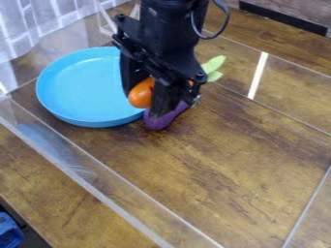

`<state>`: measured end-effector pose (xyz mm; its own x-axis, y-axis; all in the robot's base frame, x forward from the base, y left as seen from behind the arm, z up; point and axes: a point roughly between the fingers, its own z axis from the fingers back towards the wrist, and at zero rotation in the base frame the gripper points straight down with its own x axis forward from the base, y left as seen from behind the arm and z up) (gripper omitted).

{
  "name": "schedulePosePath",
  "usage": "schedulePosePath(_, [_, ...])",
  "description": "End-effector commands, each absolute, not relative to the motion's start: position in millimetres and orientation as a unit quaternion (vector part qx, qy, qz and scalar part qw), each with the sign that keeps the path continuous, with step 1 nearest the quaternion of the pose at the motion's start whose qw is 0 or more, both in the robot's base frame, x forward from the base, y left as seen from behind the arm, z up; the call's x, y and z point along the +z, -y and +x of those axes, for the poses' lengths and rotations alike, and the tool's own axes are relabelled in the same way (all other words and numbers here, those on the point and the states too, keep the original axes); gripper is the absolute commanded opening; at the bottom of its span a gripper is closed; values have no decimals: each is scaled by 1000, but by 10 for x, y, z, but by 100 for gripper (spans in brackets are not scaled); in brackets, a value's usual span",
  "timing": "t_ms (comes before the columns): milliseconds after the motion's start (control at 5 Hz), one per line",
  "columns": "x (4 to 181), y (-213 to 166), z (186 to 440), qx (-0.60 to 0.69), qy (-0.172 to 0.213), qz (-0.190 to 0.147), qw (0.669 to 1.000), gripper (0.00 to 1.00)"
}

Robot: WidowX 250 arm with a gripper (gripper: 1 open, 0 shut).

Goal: Put the carrot on the blue tray

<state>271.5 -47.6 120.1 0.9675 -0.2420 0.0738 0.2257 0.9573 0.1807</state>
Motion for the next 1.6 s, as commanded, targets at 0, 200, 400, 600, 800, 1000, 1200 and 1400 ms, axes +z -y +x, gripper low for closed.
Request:
schedulePosePath(0, [1444, 387, 2748, -117, 78, 78, 987, 0])
schedulePosePath(200, [1491, 272, 2808, -86, 79, 85, 990, 0])
schedulePosePath(400, [1541, 88, 2959, -65, 84, 98, 989, 0])
schedulePosePath(600, [1498, -59, 3052, -61, 96, 108, 988, 0])
schedulePosePath(800, [1456, -197, 2991, -25, 92, 109, 989, 100])
schedulePosePath(1000, [1392, -292, 2967, 4, 94, 107, 990, 100])
schedulePosePath(1200, [1324, -355, 2934, 33, 88, 105, 990, 100])
schedulePosePath(1400, [1289, -318, 3030, 64, 79, 102, 990, 100])
